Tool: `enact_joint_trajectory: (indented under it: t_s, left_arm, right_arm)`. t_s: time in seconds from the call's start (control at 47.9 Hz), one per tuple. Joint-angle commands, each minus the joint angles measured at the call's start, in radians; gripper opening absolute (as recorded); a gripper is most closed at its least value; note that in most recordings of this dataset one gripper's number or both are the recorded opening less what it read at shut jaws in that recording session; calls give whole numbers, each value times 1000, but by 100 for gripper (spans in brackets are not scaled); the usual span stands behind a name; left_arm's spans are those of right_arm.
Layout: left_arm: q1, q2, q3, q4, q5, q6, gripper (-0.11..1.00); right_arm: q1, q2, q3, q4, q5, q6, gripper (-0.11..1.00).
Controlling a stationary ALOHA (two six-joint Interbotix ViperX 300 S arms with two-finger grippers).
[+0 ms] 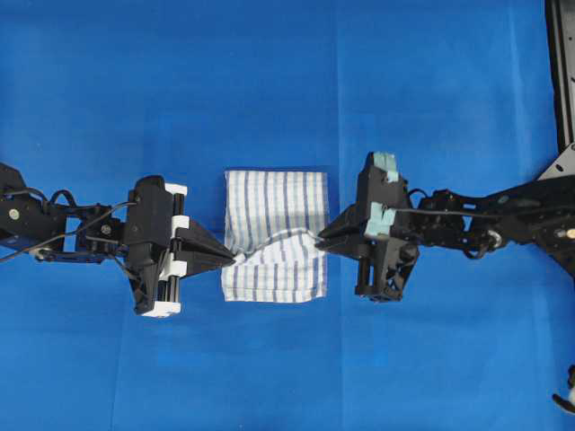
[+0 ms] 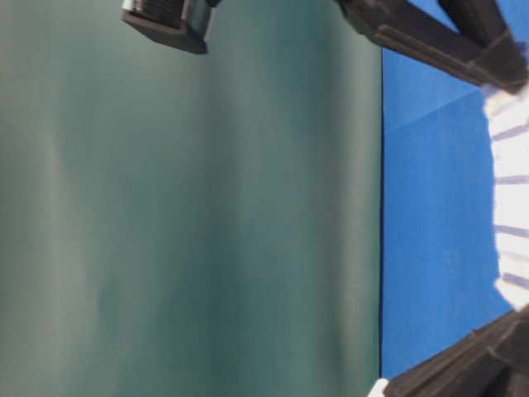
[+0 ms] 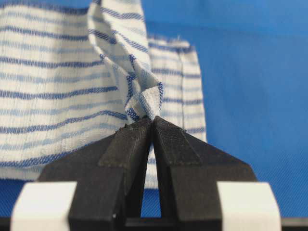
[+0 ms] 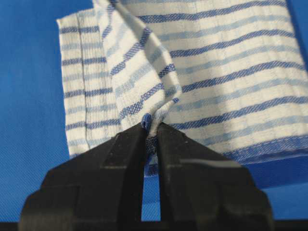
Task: Fold the blue towel.
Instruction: 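Open both grippers and move them outward away from the towel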
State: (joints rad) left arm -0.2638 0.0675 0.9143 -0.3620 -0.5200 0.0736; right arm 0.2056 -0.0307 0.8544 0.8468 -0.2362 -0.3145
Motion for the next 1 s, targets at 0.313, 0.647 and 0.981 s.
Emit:
enact_joint_trajectory:
  t_s: [0.313,0.647,0.981]
  left_arm:
    - [-3,15,-5,-2,-8,-5,3]
    - [-3,12,-9,-3,-5,-11,12]
    - [-3,-130,25,-3,81,-34,84]
  right_arm:
    - [32,25,-26,46,-32,-2,8]
    - [40,26,-28,46,-32,0,35]
    - [43,-25,-25,44,-32,-14,88]
